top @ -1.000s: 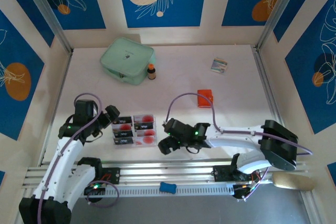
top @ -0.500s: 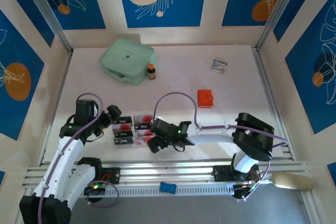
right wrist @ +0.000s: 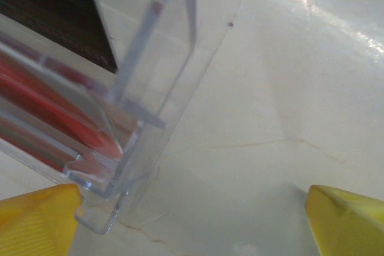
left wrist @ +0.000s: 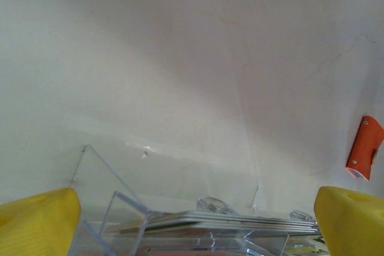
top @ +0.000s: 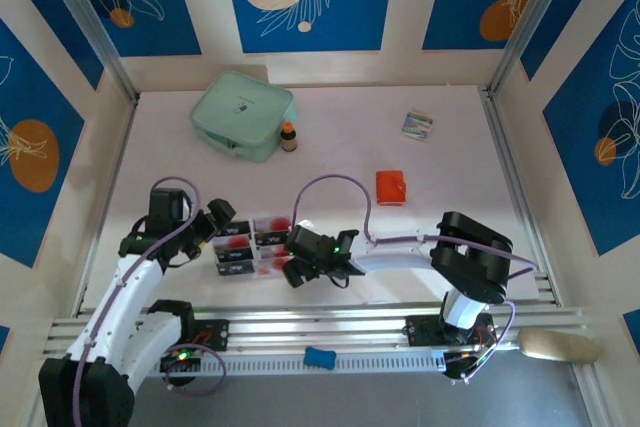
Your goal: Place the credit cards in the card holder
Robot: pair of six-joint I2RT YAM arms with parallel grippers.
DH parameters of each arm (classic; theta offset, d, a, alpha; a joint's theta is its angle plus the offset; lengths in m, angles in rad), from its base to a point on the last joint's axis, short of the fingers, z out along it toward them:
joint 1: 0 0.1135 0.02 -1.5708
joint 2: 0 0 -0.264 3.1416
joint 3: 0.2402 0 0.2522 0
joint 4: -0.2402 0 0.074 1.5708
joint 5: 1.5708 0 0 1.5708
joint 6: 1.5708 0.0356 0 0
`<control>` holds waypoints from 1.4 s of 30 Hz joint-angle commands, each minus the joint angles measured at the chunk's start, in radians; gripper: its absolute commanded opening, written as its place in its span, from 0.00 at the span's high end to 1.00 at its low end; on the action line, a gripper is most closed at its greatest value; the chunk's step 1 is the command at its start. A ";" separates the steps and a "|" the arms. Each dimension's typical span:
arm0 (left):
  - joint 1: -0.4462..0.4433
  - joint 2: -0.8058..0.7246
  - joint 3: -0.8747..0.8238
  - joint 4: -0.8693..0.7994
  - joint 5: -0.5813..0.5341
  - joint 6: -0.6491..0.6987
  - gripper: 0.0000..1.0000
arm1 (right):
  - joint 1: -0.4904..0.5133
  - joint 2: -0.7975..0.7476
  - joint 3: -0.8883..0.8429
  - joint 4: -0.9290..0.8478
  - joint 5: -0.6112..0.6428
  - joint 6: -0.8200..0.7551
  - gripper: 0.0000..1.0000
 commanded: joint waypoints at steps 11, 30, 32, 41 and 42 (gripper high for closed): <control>-0.133 0.158 0.055 0.200 -0.021 -0.073 0.00 | -0.135 0.048 0.031 -0.012 0.124 0.006 0.04; -0.392 0.669 0.367 0.433 -0.123 -0.059 0.00 | -0.406 -0.024 0.005 -0.021 0.058 -0.076 0.04; -0.398 0.681 0.386 0.433 -0.119 -0.056 0.00 | -0.419 -0.068 -0.003 -0.035 0.040 -0.081 0.04; -0.398 0.589 0.407 0.327 -0.158 0.006 0.00 | -0.467 -0.303 -0.029 -0.110 -0.107 -0.082 0.05; -0.395 0.572 0.408 0.309 -0.170 0.015 0.00 | -0.466 -0.316 -0.024 -0.121 -0.131 -0.078 0.05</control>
